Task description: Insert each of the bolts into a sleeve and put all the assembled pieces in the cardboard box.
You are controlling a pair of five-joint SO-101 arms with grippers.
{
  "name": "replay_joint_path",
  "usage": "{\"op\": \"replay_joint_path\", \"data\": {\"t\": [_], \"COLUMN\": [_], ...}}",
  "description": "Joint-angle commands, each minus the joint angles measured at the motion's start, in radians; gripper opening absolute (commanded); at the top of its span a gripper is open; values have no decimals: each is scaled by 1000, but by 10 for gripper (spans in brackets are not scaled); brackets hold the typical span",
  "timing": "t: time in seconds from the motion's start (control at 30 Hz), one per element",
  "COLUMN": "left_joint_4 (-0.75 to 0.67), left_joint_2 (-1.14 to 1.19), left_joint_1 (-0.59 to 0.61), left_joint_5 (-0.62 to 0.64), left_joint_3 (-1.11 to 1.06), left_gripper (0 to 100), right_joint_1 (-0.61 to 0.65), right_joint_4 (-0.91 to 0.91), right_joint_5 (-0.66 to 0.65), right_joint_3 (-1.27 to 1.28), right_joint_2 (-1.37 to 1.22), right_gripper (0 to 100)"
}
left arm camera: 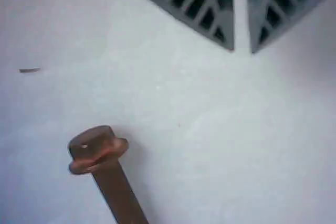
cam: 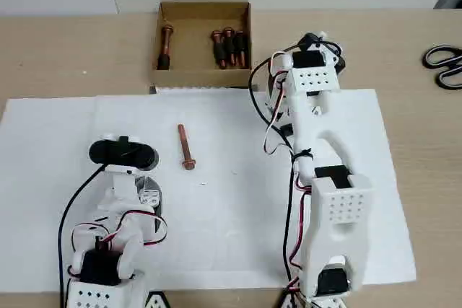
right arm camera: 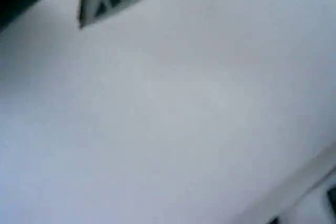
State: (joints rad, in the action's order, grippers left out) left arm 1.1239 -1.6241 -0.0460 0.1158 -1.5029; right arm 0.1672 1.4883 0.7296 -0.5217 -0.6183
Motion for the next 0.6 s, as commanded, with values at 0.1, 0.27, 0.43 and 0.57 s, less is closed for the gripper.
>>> {"op": "replay_joint_path", "data": {"t": [0.1,0.27,0.43,0.57], "left_joint_4": [-21,-20,-20,-20], "left_joint_2": [-9,-9,-9,-9], "left_joint_1": [0,0,0,0], "left_joint_5": [-5,-2,-2,-2], "left_joint_3": [4,4,4,4], "left_gripper": [6,6,6,6], "right_joint_1": [-7,-8,-35,-54], "right_joint_4": [-22,-22,-22,-22], "right_joint_5": [8,8,8,8], "right_joint_3": [-5,-5,-5,-5], "right_joint_2": [-16,-39,-54,-58], "right_gripper": [184,183,182,98]}}
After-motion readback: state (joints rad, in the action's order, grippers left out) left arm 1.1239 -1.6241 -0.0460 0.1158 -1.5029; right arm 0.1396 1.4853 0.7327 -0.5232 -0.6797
